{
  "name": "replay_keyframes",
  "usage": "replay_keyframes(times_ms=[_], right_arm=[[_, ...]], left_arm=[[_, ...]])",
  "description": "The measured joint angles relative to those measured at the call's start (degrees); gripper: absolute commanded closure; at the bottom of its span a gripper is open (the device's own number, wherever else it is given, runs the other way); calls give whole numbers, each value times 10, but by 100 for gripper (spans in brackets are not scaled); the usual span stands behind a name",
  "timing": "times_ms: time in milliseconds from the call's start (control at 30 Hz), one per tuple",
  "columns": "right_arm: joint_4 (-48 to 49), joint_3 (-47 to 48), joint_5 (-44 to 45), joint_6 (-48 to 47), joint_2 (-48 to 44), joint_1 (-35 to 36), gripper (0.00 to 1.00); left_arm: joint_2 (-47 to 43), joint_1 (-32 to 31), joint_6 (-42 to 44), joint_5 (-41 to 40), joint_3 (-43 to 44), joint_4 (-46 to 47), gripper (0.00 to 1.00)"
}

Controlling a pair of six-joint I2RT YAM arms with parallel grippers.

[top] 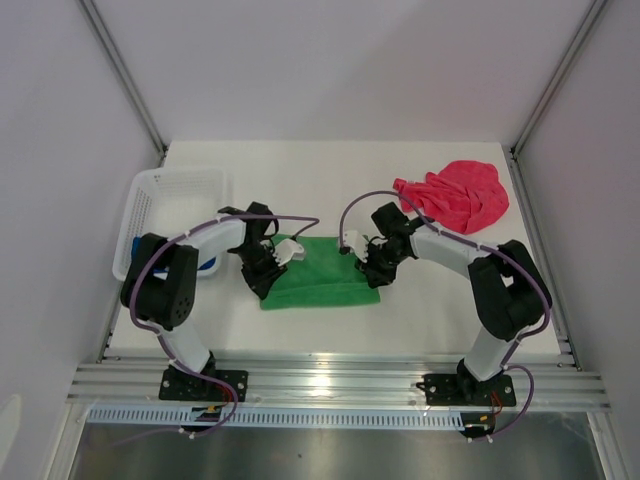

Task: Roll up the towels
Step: Roll the towel

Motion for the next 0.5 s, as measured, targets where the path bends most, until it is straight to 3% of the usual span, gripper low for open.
replay_keyframes(times_ms=[33, 233, 267, 300, 500], right_arm=[[7, 0, 7, 9, 3, 0, 77], [45, 0, 64, 78, 14, -8, 63], [52, 0, 72, 93, 12, -10, 53], [57, 0, 82, 108, 9, -12, 34], [85, -5, 126, 160, -63, -22, 34]], left_arm=[[0, 0, -5, -4, 0, 3, 64], [-1, 4, -42, -17, 12, 22, 64], [-1, 5, -47, -20, 14, 26, 65], [-3, 5, -53, -23, 17, 29, 65], [-46, 9, -73, -21, 40, 26, 62]])
